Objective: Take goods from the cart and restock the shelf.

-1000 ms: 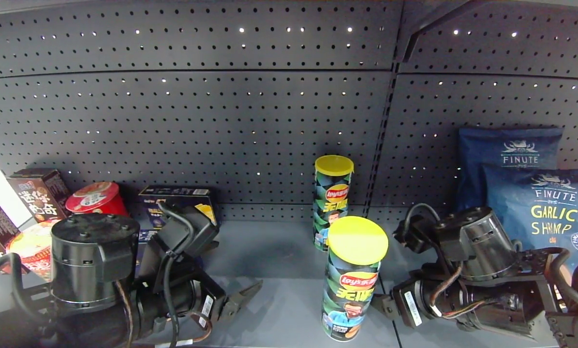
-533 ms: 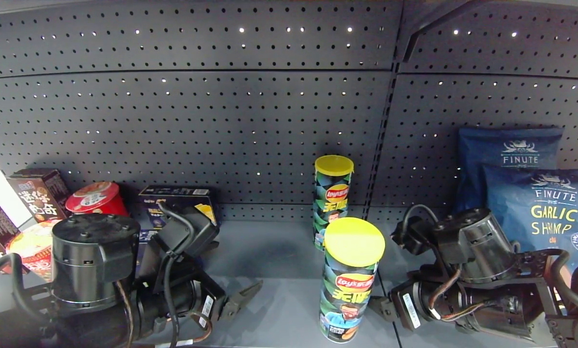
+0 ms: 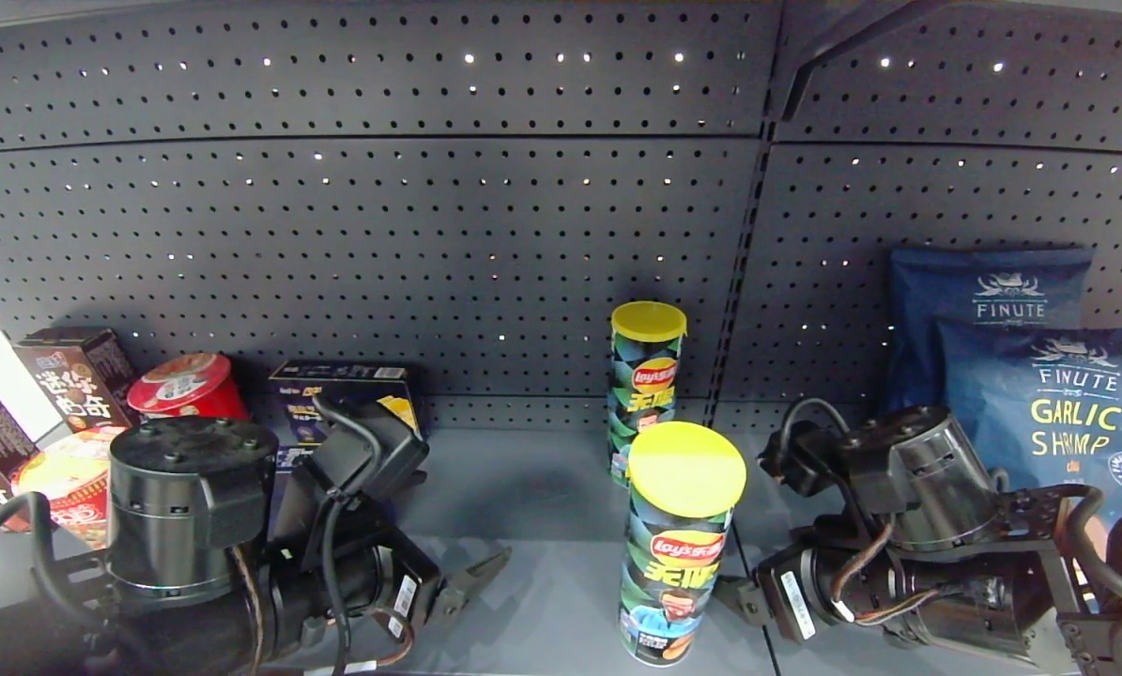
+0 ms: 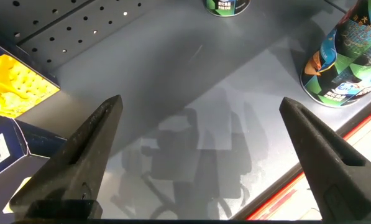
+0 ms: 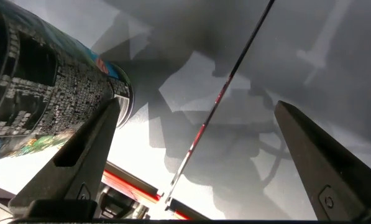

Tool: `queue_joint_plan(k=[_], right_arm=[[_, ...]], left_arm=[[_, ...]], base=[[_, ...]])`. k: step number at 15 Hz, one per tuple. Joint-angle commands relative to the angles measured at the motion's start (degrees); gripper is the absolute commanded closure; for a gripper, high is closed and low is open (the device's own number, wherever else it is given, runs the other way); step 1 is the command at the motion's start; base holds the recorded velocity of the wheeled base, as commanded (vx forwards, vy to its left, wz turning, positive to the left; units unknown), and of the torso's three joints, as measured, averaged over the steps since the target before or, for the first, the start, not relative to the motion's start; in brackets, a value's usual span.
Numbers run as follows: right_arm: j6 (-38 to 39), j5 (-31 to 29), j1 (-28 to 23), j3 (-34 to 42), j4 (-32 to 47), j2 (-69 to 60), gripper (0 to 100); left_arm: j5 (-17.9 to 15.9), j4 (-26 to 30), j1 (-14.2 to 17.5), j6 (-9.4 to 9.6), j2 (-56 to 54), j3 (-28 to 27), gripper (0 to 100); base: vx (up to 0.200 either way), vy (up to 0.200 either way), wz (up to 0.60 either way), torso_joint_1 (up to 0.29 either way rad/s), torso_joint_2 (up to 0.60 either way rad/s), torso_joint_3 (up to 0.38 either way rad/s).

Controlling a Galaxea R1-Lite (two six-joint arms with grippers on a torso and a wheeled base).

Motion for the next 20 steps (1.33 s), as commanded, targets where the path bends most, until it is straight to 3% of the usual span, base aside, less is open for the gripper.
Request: queue_joint_plan(k=[1, 20], right_arm=[[0.0, 0.0, 0.0, -0.2, 0.0, 0.4, 0], [0.2, 0.5, 0.0, 0.8, -1.1, -0.7, 0]], left_arm=[[0.0, 0.0, 0.0, -0.01, 0.0, 0.1, 0], [-0.1, -0.1, 0.0, 0.08, -0.5, 1.3, 0]], base=[[0.0, 0.0, 0.0, 0.0, 0.0, 0.0], [0.0, 0.0, 0.0, 0.0, 0.0, 0.0]])
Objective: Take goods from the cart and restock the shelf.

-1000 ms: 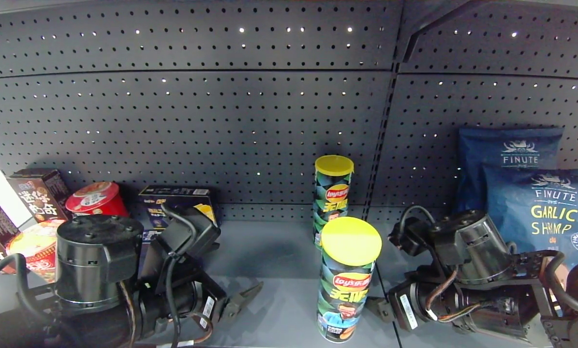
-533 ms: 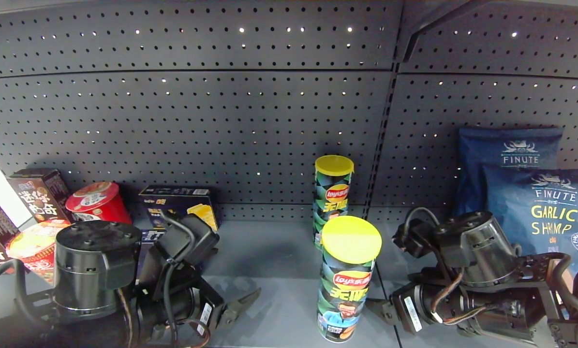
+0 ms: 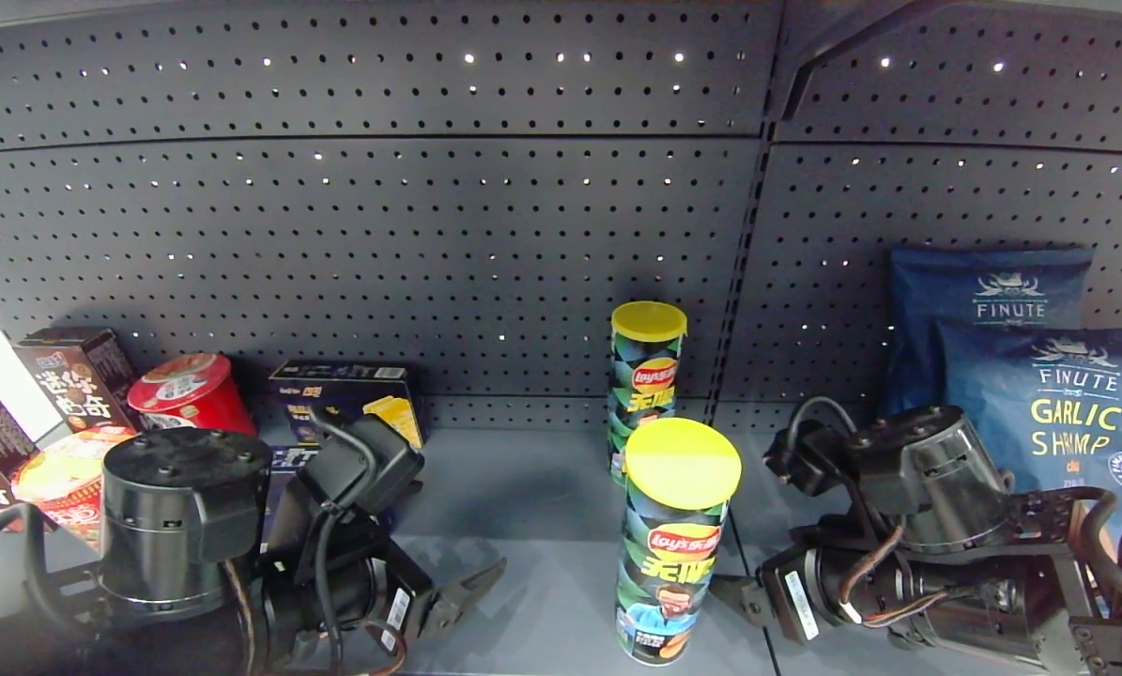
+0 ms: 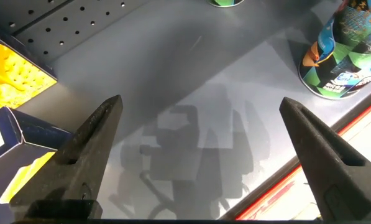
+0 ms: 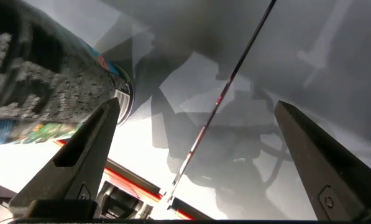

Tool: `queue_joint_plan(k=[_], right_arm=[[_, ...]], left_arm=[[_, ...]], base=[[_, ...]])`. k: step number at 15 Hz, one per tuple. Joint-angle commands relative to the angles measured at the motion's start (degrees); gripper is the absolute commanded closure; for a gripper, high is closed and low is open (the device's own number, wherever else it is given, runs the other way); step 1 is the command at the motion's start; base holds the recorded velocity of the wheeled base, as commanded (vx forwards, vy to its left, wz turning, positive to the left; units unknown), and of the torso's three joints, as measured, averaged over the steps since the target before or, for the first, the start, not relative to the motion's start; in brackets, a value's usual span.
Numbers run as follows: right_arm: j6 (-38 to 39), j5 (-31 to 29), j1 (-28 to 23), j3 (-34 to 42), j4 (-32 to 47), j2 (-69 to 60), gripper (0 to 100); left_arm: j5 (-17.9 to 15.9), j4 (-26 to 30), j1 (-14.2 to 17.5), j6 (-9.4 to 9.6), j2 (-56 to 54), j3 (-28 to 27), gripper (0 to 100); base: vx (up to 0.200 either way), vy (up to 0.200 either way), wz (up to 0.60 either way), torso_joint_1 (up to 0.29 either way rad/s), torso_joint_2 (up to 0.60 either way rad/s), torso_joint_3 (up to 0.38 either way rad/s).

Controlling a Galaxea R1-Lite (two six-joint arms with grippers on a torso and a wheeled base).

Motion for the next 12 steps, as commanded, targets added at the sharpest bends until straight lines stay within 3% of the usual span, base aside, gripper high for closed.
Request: queue_joint_plan(k=[1, 12], right_arm=[[0.0, 0.0, 0.1, 0.0, -0.1, 0.2, 0], [0.0, 0.5, 0.5, -0.7, -0.9, 2.1, 0]], left_arm=[[0.0, 0.0, 0.0, -0.01, 0.1, -0.2, 0], [-0.6, -1.0, 0.0, -0.01, 0.8, -0.2, 0]], base=[[0.0, 0.0, 0.0, 0.0, 0.0, 0.0], [0.0, 0.0, 0.0, 0.0, 0.0, 0.0]])
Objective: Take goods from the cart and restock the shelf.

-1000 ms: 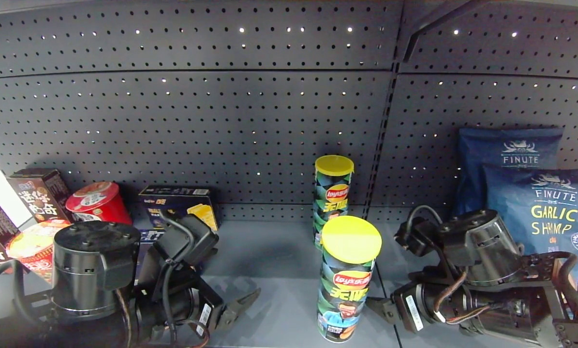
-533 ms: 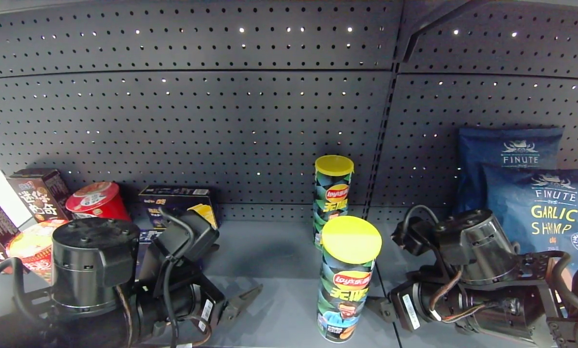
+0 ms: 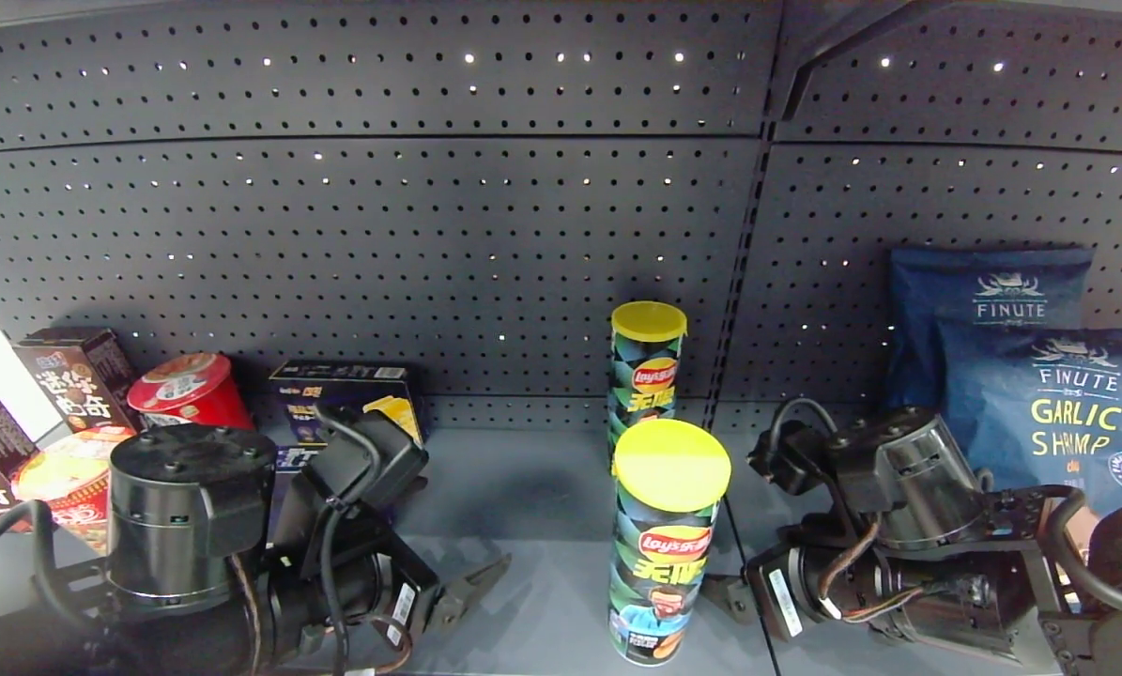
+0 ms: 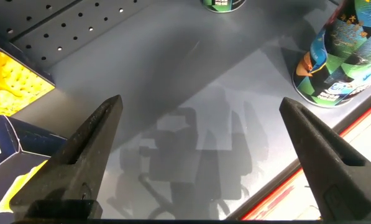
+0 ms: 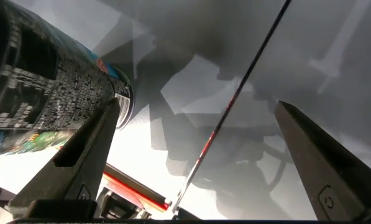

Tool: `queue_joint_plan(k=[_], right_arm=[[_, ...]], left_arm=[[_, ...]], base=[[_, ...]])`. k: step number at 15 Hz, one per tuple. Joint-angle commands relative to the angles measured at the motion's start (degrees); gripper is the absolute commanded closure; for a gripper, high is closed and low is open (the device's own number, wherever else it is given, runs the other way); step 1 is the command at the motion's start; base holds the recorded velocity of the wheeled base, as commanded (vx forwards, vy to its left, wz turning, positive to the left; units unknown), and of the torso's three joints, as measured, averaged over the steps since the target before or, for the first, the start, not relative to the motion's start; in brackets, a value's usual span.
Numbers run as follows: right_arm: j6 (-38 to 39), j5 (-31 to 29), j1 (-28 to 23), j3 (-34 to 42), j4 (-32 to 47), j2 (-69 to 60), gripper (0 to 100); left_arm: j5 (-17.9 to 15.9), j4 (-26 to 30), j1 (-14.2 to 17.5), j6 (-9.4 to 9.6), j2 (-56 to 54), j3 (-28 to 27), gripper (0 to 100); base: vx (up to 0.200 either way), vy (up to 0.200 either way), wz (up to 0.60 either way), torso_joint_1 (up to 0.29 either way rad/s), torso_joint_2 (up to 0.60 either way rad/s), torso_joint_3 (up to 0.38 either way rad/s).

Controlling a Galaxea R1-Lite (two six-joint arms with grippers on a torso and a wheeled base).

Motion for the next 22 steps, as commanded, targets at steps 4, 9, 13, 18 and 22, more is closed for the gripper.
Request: queue_joint_plan(k=[4, 9, 13, 18, 22], right_arm=[[0.0, 0.0, -0.6, 3.6, 0.0, -3.1, 0], [-0.2, 0.7, -3.9, 9.5, 0.2, -10.0, 0], [-0.2, 1.2, -5.4, 10.9, 0.3, -11.9, 0], [-0.2, 1.3, -5.5, 10.9, 0.3, -11.9, 0], [-0.2, 1.4, -5.5, 10.9, 0.3, -11.8, 0]], left_arm=[[0.0, -0.1, 0.0, -0.01, 0.0, 0.3, 0], [-0.2, 0.0, -0.8, 2.1, 2.9, -0.1, 0], [0.4, 0.0, -3.4, 2.1, 8.4, -6.2, 0], [1.1, -0.1, -6.9, 2.1, 13.2, -9.0, 0], [1.1, -0.1, -7.4, 2.1, 14.0, -9.8, 0]], base=[[0.0, 0.0, 0.0, 0.0, 0.0, 0.0], [0.0, 0.0, 0.0, 0.0, 0.0, 0.0], [0.0, 0.0, 0.0, 0.0, 0.0, 0.0], [0.0, 0.0, 0.0, 0.0, 0.0, 0.0], [0.0, 0.0, 0.0, 0.0, 0.0, 0.0]])
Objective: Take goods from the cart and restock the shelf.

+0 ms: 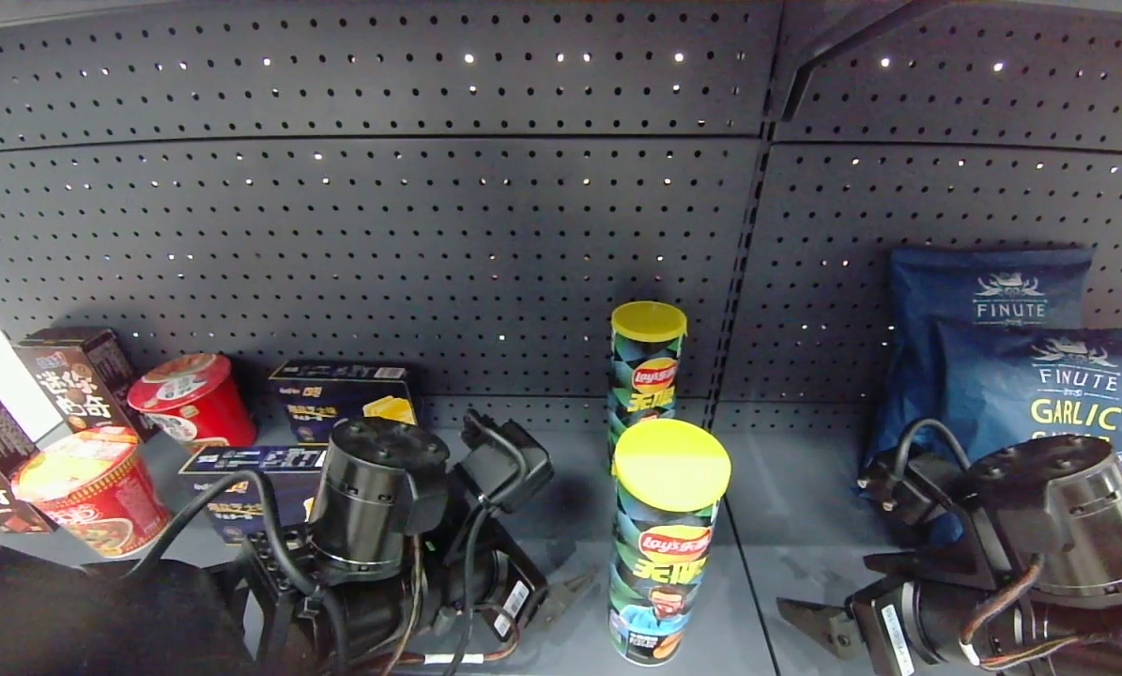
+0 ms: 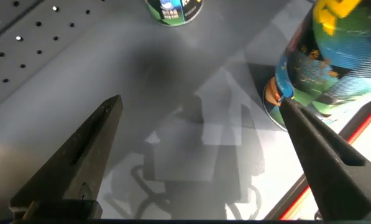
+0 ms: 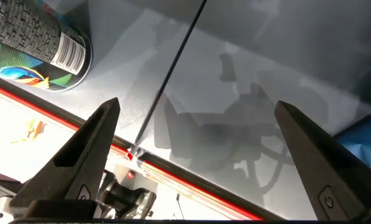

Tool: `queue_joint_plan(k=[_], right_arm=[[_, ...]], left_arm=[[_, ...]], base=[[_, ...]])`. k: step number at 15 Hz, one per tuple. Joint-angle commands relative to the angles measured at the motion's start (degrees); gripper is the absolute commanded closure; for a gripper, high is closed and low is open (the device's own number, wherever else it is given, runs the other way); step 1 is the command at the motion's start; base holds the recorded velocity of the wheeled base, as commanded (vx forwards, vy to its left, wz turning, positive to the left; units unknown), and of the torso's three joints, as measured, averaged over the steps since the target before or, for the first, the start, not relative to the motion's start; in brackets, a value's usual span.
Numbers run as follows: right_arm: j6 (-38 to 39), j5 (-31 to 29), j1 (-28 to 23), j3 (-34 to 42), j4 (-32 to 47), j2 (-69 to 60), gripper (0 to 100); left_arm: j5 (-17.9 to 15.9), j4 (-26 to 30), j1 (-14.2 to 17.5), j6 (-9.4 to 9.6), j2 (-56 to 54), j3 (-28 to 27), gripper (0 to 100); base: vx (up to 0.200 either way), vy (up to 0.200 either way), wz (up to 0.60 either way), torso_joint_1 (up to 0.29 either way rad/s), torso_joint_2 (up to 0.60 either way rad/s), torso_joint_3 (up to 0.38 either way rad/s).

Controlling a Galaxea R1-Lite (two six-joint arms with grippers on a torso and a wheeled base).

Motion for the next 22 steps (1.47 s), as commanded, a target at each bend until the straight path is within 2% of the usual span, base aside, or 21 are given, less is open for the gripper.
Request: queue_joint_plan(k=[1, 14, 18, 22], right_arm=[[0.0, 0.0, 0.0, -0.1, 0.0, 0.1, 0], [0.0, 0.1, 0.0, 0.2, 0.1, 0.0, 0], [-0.1, 0.9, -1.9, 0.3, -0.4, -4.2, 0], [-1.7, 1.1, -4.8, 3.4, 0.2, -16.1, 0]], left_arm=[[0.0, 0.0, -0.7, 0.02, 0.6, -0.1, 0], [0.0, -0.6, -1.9, -0.16, 1.3, 0.1, 0], [0.4, -0.6, -1.1, -0.16, -6.4, 4.3, 0], [2.7, 0.0, 1.7, -0.25, -18.1, 6.4, 0]], base=[[0.0, 0.0, 0.0, 0.0, 0.0, 0.0], [0.0, 0.0, 0.0, 0.0, 0.0, 0.0], [0.0, 0.0, 0.0, 0.0, 0.0, 0.0], [0.0, 0.0, 0.0, 0.0, 0.0, 0.0]])
